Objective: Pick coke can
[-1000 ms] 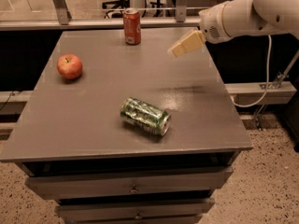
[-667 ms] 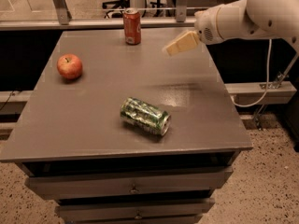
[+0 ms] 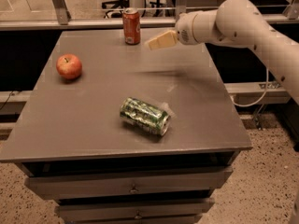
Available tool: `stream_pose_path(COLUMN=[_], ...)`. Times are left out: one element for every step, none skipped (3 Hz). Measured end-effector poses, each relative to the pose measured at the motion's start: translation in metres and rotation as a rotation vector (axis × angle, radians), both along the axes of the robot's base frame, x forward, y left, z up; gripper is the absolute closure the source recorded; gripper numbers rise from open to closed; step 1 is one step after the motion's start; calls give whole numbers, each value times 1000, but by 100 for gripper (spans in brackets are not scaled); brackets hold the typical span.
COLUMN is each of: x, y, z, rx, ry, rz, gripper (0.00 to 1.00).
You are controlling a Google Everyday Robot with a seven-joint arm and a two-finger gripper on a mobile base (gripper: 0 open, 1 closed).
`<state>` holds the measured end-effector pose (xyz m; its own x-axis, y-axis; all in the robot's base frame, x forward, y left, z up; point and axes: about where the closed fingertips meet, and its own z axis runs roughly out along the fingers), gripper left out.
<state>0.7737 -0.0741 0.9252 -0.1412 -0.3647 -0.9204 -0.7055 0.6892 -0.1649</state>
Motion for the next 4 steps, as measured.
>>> stream_pose_path(x=[28,55,78,96], y=[24,51,66,74], z=[-4,-7,-15,-24], rx=[47,99,138,139], ry=[-13,-16,-4,2], rz=[-5,12,14,0], gripper=[0,0,0,0])
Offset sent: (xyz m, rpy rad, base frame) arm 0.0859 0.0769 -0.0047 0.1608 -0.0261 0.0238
